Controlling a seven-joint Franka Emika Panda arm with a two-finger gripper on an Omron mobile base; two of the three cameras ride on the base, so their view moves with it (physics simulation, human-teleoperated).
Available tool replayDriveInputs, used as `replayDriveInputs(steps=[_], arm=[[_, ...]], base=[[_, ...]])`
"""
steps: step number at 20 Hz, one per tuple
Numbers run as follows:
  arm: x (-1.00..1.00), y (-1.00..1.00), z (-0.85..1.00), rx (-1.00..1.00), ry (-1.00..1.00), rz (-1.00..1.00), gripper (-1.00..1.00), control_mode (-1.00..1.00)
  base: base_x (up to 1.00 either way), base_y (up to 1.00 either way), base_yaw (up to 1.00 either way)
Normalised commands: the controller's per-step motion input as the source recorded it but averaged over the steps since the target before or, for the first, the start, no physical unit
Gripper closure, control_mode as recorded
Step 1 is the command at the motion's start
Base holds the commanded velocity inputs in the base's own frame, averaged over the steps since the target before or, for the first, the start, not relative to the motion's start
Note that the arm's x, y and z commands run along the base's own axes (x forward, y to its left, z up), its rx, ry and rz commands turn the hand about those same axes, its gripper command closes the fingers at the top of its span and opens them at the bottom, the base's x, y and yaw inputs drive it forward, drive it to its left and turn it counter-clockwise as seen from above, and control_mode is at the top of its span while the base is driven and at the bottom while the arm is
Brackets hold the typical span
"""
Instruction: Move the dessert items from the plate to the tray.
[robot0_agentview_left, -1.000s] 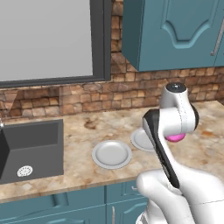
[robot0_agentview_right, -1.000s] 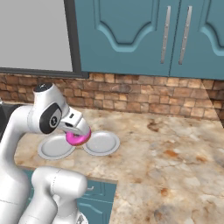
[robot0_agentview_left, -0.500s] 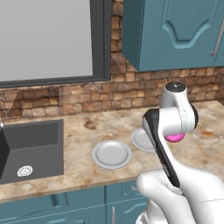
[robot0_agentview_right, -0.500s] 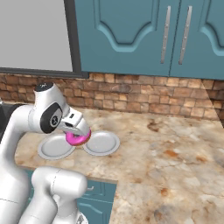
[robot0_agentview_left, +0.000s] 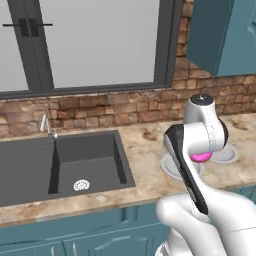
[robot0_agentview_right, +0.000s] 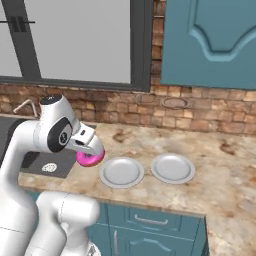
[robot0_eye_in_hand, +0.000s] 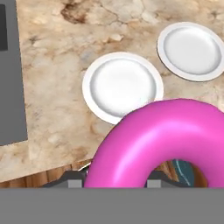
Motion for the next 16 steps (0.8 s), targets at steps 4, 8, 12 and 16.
replayDriveInputs(steps=[4,8,12,16], arm=[[0.00,0.00,0.00,0.00,0.00,0.00,1.00,1.00],[0.00,0.00,0.00,0.00,0.00,0.00,1.00,1.00],[0.00,0.00,0.00,0.00,0.00,0.00,1.00,1.00],[0.00,0.00,0.00,0.00,0.00,0.00,1.00,1.00]], base=[[0.00,1.00,0.00],[0.00,1.00,0.00],[0.00,1.00,0.00],[0.00,1.00,-0.01]])
